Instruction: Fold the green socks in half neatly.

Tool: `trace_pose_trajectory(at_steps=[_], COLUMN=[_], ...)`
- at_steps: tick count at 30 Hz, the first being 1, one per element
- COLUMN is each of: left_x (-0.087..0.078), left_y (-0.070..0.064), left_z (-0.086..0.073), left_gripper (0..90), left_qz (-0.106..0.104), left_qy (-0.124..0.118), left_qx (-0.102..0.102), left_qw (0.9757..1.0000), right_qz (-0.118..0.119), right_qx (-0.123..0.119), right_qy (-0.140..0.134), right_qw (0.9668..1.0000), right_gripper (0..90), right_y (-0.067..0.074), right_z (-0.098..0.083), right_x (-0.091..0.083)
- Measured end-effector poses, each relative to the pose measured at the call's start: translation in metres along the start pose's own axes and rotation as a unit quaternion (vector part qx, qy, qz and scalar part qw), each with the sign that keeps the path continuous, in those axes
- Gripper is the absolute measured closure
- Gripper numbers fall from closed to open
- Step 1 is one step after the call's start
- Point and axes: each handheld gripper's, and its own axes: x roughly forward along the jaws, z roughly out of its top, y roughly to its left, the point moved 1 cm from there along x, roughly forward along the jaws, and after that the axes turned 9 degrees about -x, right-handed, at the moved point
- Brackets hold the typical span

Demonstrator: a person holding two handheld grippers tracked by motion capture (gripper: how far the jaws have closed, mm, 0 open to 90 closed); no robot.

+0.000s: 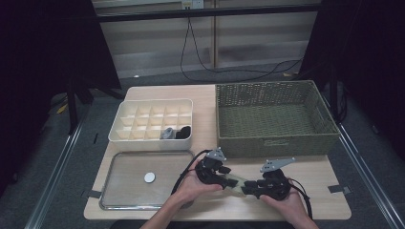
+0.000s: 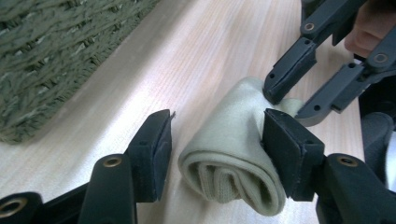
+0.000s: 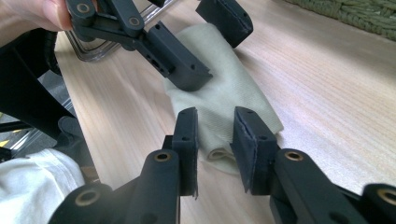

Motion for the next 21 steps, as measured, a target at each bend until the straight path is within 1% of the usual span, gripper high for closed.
trace_pose_trajectory(at_steps=[1,2,3,4,5,6,7,8,10,11,12,13,14,15,16,17,18,19,21], left_x=[-0.001,-0.001,-0.003,-0.002,-0.004,-0.003,-0.003,-0.003,-0.002,-0.002,-0.001,-0.002,-0.002,-0.001,0.0,0.0,0.0,0.001,0.003], left_y=[-0.001,-0.001,-0.003,-0.004,-0.005,-0.006,-0.005,-0.005,-0.005,-0.005,-0.005,-0.007,-0.008,-0.008,-0.009,-0.01,-0.01,-0.01,-0.012], left_z=[-0.001,-0.003,-0.004,-0.006,-0.007,-0.008,-0.009,-0.009,-0.011,-0.011,-0.012,-0.012,-0.012,-0.012,-0.012,-0.012,-0.011,-0.011,-0.012], left_gripper=[43.2,43.0,42.1,41.3,41.0,40.6,40.7,41.5,49.1,51.7,53.2,54.5,55.2,56.2,57.1,58.4,59.6,60.4,62.3], left_qz=[0.0,-0.005,0.006,-0.006,-0.002,-0.009,-0.009,-0.008,-0.01,-0.007,-0.008,0.006,0.009,0.009,0.009,0.009,0.01,0.006,0.001], left_qy=[0.001,-0.006,0.004,0.0,0.013,0.005,0.007,0.013,0.018,0.026,0.023,0.031,0.038,0.037,0.034,0.037,0.039,0.041,0.027], left_qx=[-0.002,0.0,0.002,0.007,0.01,0.005,0.006,0.01,0.014,0.016,0.02,0.024,0.031,0.036,0.034,0.04,0.042,0.041,0.034], left_qw=[1.0,1.0,1.0,1.0,0.9999,0.9999,0.9999,0.9998,0.9997,0.9995,0.9995,0.9992,0.9988,0.9986,0.9988,0.9985,0.9983,0.9983,0.999], right_qz=[0.0,-0.001,-0.003,-0.011,-0.023,-0.019,-0.019,-0.019,-0.02,-0.023,-0.021,-0.02,-0.02,-0.02,-0.018,-0.021,-0.02,-0.02,-0.02], right_qx=[0.0,0.0,0.0,0.0,-0.004,-0.001,0.001,-0.003,-0.011,-0.013,-0.011,-0.01,-0.008,-0.007,-0.006,-0.006,-0.005,-0.004,-0.002], right_qy=[0.001,0.002,0.004,0.014,0.034,0.023,0.023,0.022,0.026,0.027,0.029,0.029,0.027,0.024,0.023,0.021,0.019,0.018,0.014], right_qw=[1.0,1.0,1.0,0.9998,0.9992,0.9995,0.9996,0.9996,0.9994,0.9993,0.9993,0.9993,0.9994,0.9995,0.9996,0.9995,0.9996,0.9996,0.9997], right_gripper=[71.6,71.6,71.2,70.5,72.6,70.4,69.6,69.6,68.8,68.8,68.8,68.9,68.9,68.8,68.9,68.9,68.9,68.9,68.9], right_y=[0.0,-0.001,-0.001,-0.001,-0.001,-0.001,0.0,0.001,0.005,0.006,0.006,0.005,0.005,0.004,0.003,0.002,0.002,0.001,0.0], right_z=[0.0,0.0,0.0,-0.001,-0.003,-0.003,-0.002,-0.001,0.001,0.001,0.0,0.0,0.0,0.0,0.0,0.0,0.0,0.0,0.0], right_x=[0.0,0.001,0.002,0.004,0.008,0.009,0.009,0.009,0.011,0.012,0.012,0.012,0.012,0.011,0.01,0.009,0.008,0.008,0.007])
